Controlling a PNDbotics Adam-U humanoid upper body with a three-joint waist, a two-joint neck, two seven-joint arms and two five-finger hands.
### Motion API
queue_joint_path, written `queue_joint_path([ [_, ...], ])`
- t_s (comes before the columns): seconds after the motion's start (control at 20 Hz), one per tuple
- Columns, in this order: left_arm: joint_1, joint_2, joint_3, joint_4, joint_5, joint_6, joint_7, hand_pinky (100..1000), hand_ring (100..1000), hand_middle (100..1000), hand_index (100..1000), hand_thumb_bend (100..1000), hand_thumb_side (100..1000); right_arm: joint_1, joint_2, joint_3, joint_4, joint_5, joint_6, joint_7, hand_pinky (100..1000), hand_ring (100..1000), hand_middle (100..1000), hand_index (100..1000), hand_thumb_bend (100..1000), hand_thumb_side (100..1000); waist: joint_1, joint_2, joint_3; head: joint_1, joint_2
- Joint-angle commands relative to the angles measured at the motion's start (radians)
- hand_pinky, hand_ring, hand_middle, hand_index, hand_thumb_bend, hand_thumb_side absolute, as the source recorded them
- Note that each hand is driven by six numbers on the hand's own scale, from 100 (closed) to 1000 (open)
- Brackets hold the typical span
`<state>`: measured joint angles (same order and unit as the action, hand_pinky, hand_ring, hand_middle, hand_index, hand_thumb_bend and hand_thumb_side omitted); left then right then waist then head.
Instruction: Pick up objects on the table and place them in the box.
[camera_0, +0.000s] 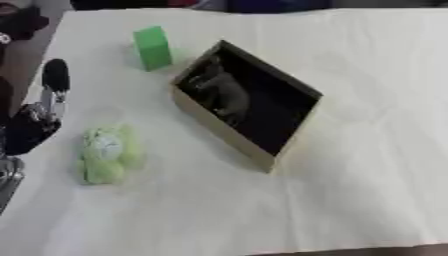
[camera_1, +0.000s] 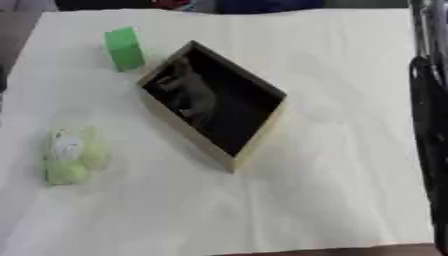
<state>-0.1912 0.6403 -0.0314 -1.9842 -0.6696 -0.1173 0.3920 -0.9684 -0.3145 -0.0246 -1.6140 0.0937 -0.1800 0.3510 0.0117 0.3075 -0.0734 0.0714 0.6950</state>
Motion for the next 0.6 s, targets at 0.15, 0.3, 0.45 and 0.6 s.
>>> queue_joint_path([
  [0.15,0.011,0.126,-0.010,-0.016,-0.118,0.011,-0.126,808,838,776,957,425,936,-0.008,-0.018,-0.013,-0.033,0.001,0.008,-0.017,997,953,877,898,115,708,0.003,-0.028,-0.002,-0.003,0.009],
  [0.3,0.022,0.179,-0.019,-0.016,-0.184,0.002,-0.214,826,857,789,972,505,969,-0.006,-0.014,-0.013,-0.037,0.007,0.009,-0.019,997,953,877,897,117,703,0.002,-0.031,-0.005,-0.007,0.007],
  [0.45,0.030,0.217,-0.035,-0.016,-0.228,-0.009,-0.306,843,873,804,983,589,1000,-0.004,-0.012,-0.014,-0.040,0.014,0.009,-0.021,999,954,877,897,114,704,0.001,-0.032,-0.008,-0.008,0.007],
  [0.6,0.034,0.243,-0.053,-0.016,-0.230,-0.005,-0.383,858,884,816,988,631,1000,-0.003,-0.009,-0.015,-0.041,0.019,0.010,-0.020,1000,955,877,897,112,704,0.001,-0.032,-0.009,-0.004,0.006],
])
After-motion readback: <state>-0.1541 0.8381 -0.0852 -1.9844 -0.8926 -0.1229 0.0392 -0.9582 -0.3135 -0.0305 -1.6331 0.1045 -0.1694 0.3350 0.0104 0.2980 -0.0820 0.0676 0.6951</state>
